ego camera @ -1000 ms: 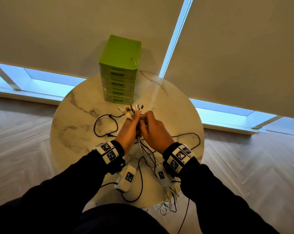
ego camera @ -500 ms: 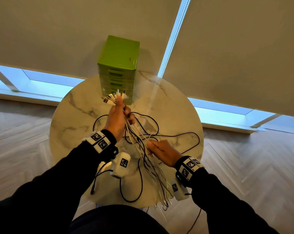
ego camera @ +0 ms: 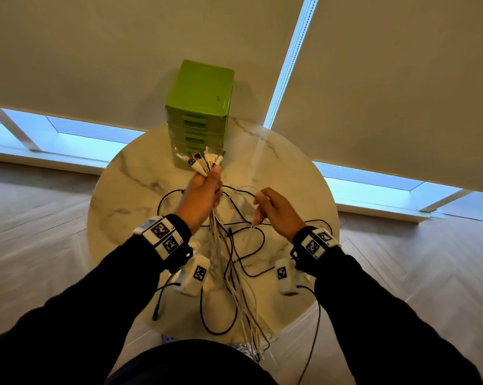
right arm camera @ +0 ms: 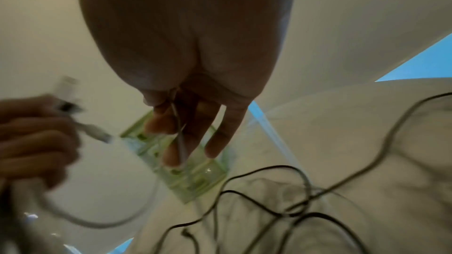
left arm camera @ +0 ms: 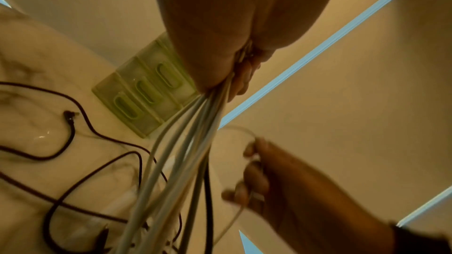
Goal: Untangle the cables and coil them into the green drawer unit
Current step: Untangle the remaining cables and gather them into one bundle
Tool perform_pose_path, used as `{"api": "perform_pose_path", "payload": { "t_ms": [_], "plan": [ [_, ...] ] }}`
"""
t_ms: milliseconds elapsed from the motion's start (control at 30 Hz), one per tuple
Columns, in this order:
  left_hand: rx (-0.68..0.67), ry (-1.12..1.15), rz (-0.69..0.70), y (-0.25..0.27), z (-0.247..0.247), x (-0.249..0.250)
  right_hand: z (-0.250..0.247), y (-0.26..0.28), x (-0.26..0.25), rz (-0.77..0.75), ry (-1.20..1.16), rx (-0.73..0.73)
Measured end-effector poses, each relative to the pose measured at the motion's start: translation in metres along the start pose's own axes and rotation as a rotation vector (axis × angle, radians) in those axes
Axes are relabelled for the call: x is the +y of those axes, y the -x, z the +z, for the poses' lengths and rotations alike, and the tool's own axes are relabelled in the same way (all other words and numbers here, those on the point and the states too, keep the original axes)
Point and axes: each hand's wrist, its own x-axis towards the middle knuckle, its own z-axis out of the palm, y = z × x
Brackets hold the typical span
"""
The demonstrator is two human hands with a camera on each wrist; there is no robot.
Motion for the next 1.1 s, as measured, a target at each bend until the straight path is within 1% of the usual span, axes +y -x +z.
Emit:
{"api": "perform_pose_path", "payload": {
  "t_ms": [100,167,233,300,400,467,567,633,733,767,867,900,933,1000,1033,1100],
  "plan": [
    [-0.002,-0.040,-0.115,0.003,0.009,-0.012,0.015,-0.007,-0.037,-0.113,0.050,-0.032],
    [0.006,-0.053,-0.186,0.003,0.012,-0.016,0.024,-0.008,-0.051,-0.187,0.105,-0.089],
    [0.007,-0.029,-0.209,0.002,0.011,-0.018,0.030,-0.010,-0.057,-0.252,0.183,-0.156],
    [0.021,0.004,-0.199,-0.001,0.009,-0.018,0.032,-0.010,-0.057,-0.298,0.231,-0.203],
    [0.086,0.028,-0.150,-0.006,0.008,-0.018,0.030,-0.005,-0.054,-0.280,0.270,-0.286],
    [0.163,0.099,-0.136,-0.009,0.008,-0.013,0.028,0.002,-0.043,-0.211,0.316,-0.355],
    [0.257,0.243,-0.119,-0.017,-0.001,0.002,0.019,0.018,-0.012,-0.112,0.368,-0.406],
    [0.263,0.282,-0.079,-0.023,-0.012,0.009,0.012,0.027,0.014,-0.062,0.353,-0.386],
    [0.257,0.232,-0.028,-0.027,-0.023,0.014,-0.002,0.029,0.040,0.005,0.339,-0.272],
    [0.266,0.219,-0.010,-0.028,-0.025,0.015,-0.006,0.027,0.045,0.025,0.386,-0.259],
    [0.291,0.202,0.038,-0.031,-0.029,0.019,-0.018,0.020,0.058,0.109,0.700,-0.365],
    [0.292,0.192,0.052,-0.032,-0.030,0.021,-0.022,0.016,0.059,0.134,0.786,-0.371],
    [0.291,0.169,0.068,-0.032,-0.030,0.022,-0.026,0.011,0.061,0.163,0.827,-0.347],
    [0.269,0.101,0.100,-0.028,-0.027,0.023,-0.029,-0.004,0.055,0.221,0.823,-0.234],
    [0.246,0.068,0.108,-0.026,-0.023,0.021,-0.029,-0.013,0.049,0.220,0.795,-0.168],
    [0.190,-0.001,0.097,-0.018,-0.013,0.017,-0.022,-0.030,0.031,0.153,0.702,-0.065]
  ]
}}
